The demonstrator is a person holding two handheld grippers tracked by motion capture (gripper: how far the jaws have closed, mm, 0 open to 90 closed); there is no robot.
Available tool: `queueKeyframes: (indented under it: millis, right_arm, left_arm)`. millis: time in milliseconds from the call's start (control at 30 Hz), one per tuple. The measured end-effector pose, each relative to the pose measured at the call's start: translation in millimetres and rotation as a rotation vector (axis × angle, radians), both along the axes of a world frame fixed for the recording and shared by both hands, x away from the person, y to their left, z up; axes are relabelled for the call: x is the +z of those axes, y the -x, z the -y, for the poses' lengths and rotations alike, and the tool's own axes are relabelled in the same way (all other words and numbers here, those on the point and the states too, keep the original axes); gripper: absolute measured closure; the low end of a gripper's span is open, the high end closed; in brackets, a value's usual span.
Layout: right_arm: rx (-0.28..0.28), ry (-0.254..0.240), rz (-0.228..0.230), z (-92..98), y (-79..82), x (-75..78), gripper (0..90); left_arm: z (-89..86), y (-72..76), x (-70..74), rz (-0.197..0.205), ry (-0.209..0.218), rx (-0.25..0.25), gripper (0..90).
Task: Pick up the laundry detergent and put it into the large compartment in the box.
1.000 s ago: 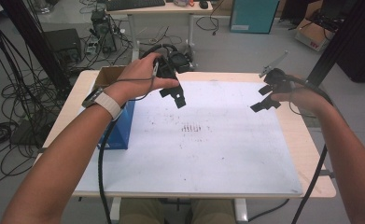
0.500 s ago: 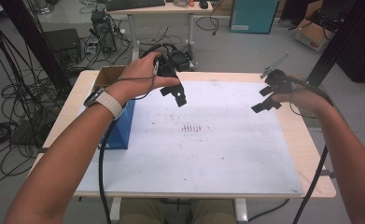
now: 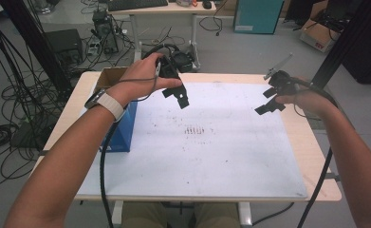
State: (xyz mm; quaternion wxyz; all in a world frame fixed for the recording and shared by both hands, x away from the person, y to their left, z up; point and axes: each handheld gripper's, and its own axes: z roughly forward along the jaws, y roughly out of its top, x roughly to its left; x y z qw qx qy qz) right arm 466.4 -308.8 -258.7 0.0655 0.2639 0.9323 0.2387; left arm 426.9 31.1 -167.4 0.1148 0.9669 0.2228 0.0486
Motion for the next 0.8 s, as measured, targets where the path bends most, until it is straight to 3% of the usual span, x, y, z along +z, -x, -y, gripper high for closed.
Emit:
queueKeyframes:
  millis: [800]
  right_arm:
    - [-0.006,-0.001,0.005,1.7,2.6,1.4,9.6]
  left_arm:
    - [1.7,1.9,-0.4,0.002,-0.006,-0.002,7.1]
